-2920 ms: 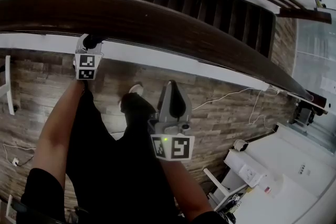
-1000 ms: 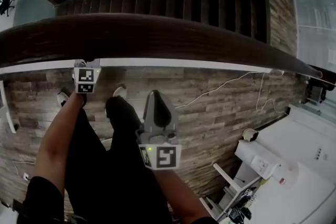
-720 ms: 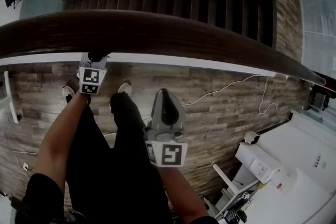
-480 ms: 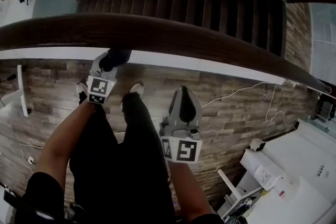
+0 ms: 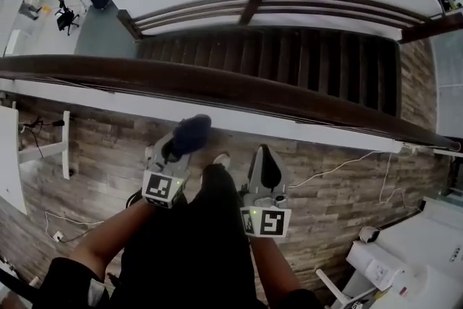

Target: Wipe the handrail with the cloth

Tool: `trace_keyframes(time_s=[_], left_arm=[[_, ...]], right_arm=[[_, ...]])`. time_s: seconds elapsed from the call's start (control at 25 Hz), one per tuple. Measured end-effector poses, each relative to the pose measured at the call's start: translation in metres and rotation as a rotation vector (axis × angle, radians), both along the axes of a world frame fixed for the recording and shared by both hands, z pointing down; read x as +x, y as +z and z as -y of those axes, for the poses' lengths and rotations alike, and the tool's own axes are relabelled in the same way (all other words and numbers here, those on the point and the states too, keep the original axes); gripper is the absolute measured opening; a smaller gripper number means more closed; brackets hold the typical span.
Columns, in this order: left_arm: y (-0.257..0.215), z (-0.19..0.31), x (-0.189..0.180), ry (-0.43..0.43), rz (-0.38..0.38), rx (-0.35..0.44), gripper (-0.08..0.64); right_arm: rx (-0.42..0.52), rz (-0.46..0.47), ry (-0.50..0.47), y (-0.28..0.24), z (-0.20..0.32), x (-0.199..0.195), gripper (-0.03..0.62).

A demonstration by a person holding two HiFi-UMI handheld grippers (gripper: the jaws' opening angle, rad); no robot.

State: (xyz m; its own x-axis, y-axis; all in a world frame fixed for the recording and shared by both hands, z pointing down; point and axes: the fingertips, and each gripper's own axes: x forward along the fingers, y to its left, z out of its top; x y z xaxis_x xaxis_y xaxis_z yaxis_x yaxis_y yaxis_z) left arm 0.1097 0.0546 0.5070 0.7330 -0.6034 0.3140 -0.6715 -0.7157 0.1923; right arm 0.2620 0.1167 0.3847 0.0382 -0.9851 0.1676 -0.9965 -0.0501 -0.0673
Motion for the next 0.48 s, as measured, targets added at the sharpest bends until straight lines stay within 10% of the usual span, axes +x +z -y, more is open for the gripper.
trace_keyframes(time_s=[0.28,0.48], left_arm=[[-0.131,0.038,-0.083,-0.131,-0.13,0.188,0.08],[-0.164,0.058,-0.131,-0.286,-0.235,0.151,0.08]], right_arm=[[0.073,-0.015,-0.123,-0.072,0.033,-0.072,0.002],[0.127,0.085,-0.187,-0.101,0.064,-0.106,0.0]])
